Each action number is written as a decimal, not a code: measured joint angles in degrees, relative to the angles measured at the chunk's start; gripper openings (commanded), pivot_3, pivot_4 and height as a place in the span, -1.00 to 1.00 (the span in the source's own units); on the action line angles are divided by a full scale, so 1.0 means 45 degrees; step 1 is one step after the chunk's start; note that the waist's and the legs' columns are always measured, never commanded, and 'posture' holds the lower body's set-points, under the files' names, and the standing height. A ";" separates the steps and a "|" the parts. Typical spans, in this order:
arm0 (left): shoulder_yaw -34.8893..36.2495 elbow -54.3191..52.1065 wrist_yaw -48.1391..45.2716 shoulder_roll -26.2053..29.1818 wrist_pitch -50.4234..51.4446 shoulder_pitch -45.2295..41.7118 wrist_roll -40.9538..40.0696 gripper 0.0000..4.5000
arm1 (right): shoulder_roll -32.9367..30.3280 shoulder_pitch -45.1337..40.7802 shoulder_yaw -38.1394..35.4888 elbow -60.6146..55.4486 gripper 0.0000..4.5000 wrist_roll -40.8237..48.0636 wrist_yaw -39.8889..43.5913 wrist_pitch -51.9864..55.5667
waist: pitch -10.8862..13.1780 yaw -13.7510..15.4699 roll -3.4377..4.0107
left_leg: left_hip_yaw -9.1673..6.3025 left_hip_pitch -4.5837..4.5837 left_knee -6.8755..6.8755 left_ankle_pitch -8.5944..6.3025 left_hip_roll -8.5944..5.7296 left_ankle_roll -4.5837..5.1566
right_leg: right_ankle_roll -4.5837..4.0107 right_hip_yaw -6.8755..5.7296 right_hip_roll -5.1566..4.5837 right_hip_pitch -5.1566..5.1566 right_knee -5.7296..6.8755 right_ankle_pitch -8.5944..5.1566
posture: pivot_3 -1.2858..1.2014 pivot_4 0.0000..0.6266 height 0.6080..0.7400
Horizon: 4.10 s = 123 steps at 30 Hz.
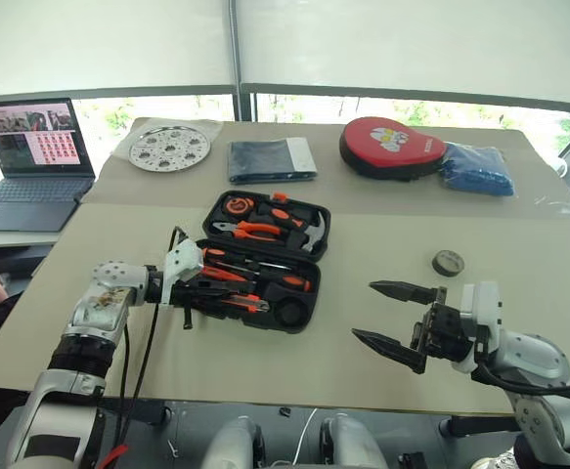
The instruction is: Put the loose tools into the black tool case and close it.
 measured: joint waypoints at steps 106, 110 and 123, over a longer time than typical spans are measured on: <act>0.4680 -0.6590 0.0438 0.0111 -0.2262 0.7614 -0.4845 1.00 | 0.0847 -1.1801 0.9314 0.3795 -0.97 -0.3780 0.2328 0.9400 | 0.0277 -0.0504 -0.0094 | 0.0014 -0.0256 -0.0016 0.0055 0.0000 -0.0129 | 0.0024 -0.0218 -0.0093 -0.0243 -0.0030 0.0079 | 0.03 -0.52 1.00; 0.4681 -0.6861 0.0597 0.0152 -0.2025 0.7608 -0.4850 1.00 | 0.0650 -1.2376 1.0049 0.3669 -0.97 -0.4163 0.2318 0.9917 | 0.0275 -0.0450 -0.0097 | 0.0008 -0.0256 -0.0005 0.0053 -0.0004 -0.0124 | 0.0024 -0.0220 -0.0099 -0.0233 -0.0034 0.0079 | 0.03 -0.52 1.00; 0.4711 -0.7383 0.2093 0.0220 -0.0897 0.7584 -0.4894 1.00 | 0.0618 -1.2693 0.9764 0.3546 0.48 -0.2806 0.4050 1.0199 | 0.0274 -0.0515 -0.0103 | 0.0009 -0.0268 -0.0011 0.0052 0.0009 -0.0124 | 0.0025 -0.0220 -0.0083 -0.0247 -0.0033 0.0079 | 0.03 -0.52 1.00</act>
